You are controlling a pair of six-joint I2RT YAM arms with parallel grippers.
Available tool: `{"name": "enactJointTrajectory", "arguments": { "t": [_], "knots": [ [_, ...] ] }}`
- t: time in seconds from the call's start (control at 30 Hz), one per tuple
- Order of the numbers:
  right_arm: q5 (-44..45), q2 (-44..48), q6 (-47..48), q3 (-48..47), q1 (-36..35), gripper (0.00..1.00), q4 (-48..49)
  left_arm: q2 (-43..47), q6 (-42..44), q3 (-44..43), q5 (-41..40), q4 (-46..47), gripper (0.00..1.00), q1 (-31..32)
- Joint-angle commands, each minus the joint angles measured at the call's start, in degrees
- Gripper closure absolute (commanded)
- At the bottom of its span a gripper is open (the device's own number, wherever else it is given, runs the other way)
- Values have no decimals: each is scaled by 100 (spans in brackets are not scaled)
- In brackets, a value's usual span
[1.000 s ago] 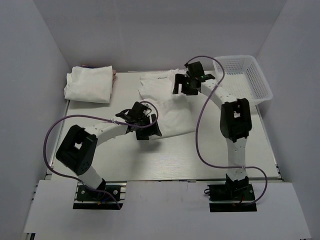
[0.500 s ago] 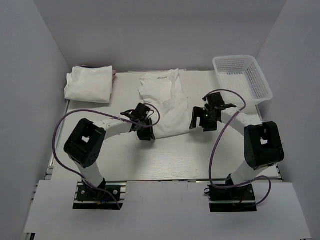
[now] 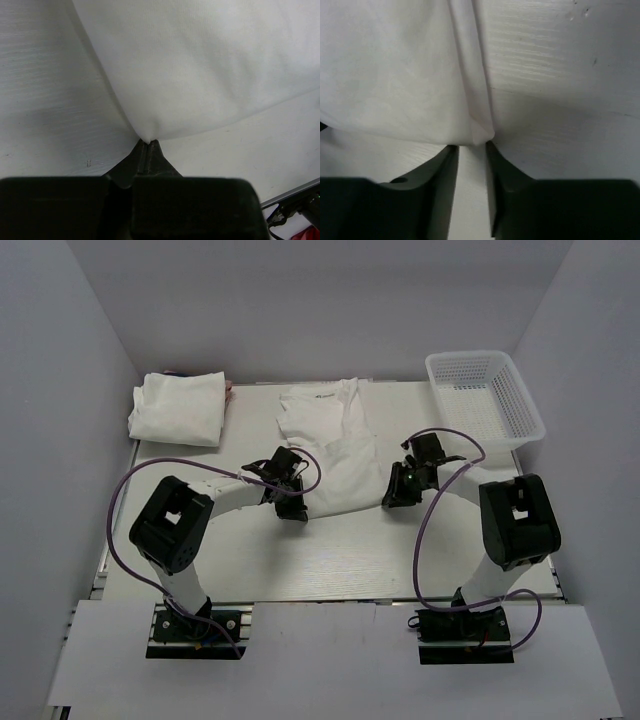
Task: Fold and stack the t-shirts
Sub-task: Grab one side of the 2/3 rectangular tshirt with both arms
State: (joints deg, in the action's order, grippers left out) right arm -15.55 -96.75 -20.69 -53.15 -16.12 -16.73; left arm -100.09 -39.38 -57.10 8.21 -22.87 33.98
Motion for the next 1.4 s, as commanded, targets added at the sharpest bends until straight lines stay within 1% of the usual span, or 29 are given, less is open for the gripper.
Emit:
{"name": "enactJointTrajectory", "arguments": {
  "t": [0.0,0.03,0.07,0.1,0.27,0.4,0.43,0.47,0.5,0.63,0.7,0.87,0.9,1.03,1.07,1.13,1.17,1.2,1.3,1.37],
  "knots": [
    [8,-116,-50,-3,39,70,276,42,70,58,-135,-95,100,30],
    [43,-73,-84,23,30,79,284,43,70,59,-135,-95,100,30],
    [148,-29,-85,84,30,95,284,182,70,111,-135,-95,100,30],
    [192,41,-76,189,47,100,389,235,70,111,-135,-95,100,30],
    [245,735,-41,516,56,100,531,639,18,330,-205,-95,100,30],
    [202,886,73,630,39,100,513,895,18,481,-101,-42,100,30],
    [158,886,161,630,39,91,539,895,18,481,-48,-42,100,30],
    [123,877,214,604,30,72,522,895,18,481,-47,28,100,30],
    [1,868,275,569,21,60,478,895,18,481,14,29,100,30],
    [-211,868,591,586,12,47,460,825,-35,481,67,134,100,30],
    [-238,851,636,638,-14,45,513,825,-35,481,67,134,100,30],
    [-282,482,540,507,-23,45,759,825,-35,481,14,134,100,30],
    [-299,342,531,437,-14,48,768,773,-35,481,14,134,100,30],
    [-335,87,487,463,-32,66,785,772,-96,481,14,81,100,30],
    [-326,112,461,472,-49,76,820,772,-97,481,14,81,100,30],
    [-308,173,417,577,-14,88,908,772,-97,481,76,133,100,30],
    [-299,209,382,629,-14,98,961,772,-97,533,76,134,100,30],
    [-291,235,346,682,3,100,1005,772,-97,533,137,134,100,30],
    [-221,437,294,744,3,100,1067,851,-97,533,137,-67,100,30],
    [-54,805,258,814,-14,100,769,1052,-149,594,137,-365,100,83]
  ]
}}
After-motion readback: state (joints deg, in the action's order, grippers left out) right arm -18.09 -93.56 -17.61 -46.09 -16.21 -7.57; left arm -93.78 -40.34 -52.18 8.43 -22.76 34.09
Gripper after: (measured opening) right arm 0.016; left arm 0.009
